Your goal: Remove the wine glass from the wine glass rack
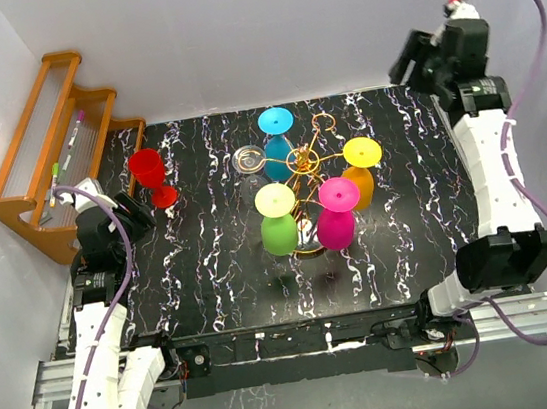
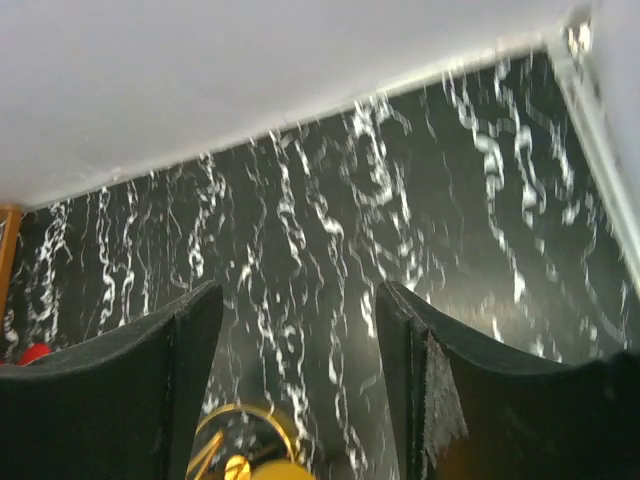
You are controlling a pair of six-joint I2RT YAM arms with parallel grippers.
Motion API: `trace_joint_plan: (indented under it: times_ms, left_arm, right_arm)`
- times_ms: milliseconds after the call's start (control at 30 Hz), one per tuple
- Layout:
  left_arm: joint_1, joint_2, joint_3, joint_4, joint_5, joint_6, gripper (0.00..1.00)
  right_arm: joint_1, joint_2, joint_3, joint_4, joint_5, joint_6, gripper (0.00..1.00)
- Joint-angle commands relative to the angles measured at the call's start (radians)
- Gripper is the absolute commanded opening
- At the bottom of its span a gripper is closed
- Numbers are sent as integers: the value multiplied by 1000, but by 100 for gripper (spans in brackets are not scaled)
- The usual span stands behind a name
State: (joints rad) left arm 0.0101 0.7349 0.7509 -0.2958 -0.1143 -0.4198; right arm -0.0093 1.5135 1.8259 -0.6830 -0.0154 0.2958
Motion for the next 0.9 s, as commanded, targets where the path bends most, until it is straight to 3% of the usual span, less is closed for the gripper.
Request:
trace_joint_plan:
  times_ms: [0, 133, 300, 400, 867]
  left_arm:
    - [3, -22, -5, 31, 33, 13, 54]
    - [3, -27, -5, 18, 35, 13, 54]
    - [3, -33, -6, 16, 35, 9, 54]
    - [3, -29, -8, 13, 42, 6, 54]
    - [4, -36, -11, 14, 54, 1, 54]
  right_arm:
    - [-144, -135, -124, -4, -283, 184, 67]
    - [-230, -243, -279, 5, -398, 261, 72]
    - [-276, -423, -577, 169, -641, 416, 69]
    - [-277, -516, -683, 209, -690, 468, 67]
    - [-278, -638, -822, 316, -867, 534, 57]
